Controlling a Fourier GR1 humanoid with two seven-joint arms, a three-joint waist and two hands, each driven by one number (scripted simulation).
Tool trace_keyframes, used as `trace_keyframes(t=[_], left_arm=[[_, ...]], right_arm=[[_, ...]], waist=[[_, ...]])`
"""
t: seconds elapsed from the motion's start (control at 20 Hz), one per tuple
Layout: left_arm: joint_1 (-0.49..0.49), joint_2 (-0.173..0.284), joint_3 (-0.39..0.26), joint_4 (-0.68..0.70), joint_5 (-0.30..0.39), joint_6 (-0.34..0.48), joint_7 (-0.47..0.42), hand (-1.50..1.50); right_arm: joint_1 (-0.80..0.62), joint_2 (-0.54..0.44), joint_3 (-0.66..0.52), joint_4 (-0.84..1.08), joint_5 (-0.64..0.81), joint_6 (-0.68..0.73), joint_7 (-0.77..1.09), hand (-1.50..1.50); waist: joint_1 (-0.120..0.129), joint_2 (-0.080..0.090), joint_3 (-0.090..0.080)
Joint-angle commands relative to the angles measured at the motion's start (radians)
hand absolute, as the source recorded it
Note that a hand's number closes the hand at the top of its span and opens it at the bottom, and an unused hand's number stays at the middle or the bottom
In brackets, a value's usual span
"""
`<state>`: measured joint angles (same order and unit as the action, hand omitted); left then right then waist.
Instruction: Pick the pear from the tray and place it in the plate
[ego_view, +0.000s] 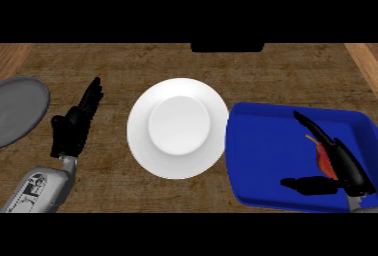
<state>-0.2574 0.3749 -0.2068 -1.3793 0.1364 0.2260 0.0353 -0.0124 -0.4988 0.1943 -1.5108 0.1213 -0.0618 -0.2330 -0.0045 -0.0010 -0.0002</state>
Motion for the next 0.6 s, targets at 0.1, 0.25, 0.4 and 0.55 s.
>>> trace_keyframes(t=[0.1,0.25,0.4,0.55], left_arm=[[-0.017,-0.012,0.018,-0.018,-0.016,0.003,0.052,0.00],[-0.029,0.017,0.063,0.034,0.012,-0.052,0.018,0.00],[-0.035,-0.010,0.032,-0.012,-0.019,-0.009,0.053,0.00],[0.008,0.010,0.050,-0.019,0.000,-0.044,0.020,0.00]], right_arm=[[0.063,-0.093,-0.100,-0.188,0.051,-0.045,0.009,-1.50],[0.123,-0.222,-0.173,-0.316,0.021,0.049,0.120,-1.50],[0.063,-0.331,-0.162,-0.270,0.070,0.154,0.271,-1.50],[0.074,-0.421,-0.160,-0.324,0.053,0.272,0.399,-1.50]], waist=[[-0.009,-0.003,0.000],[-0.017,-0.003,-0.002],[-0.003,-0.002,-0.002],[0.001,-0.002,-0.003]])
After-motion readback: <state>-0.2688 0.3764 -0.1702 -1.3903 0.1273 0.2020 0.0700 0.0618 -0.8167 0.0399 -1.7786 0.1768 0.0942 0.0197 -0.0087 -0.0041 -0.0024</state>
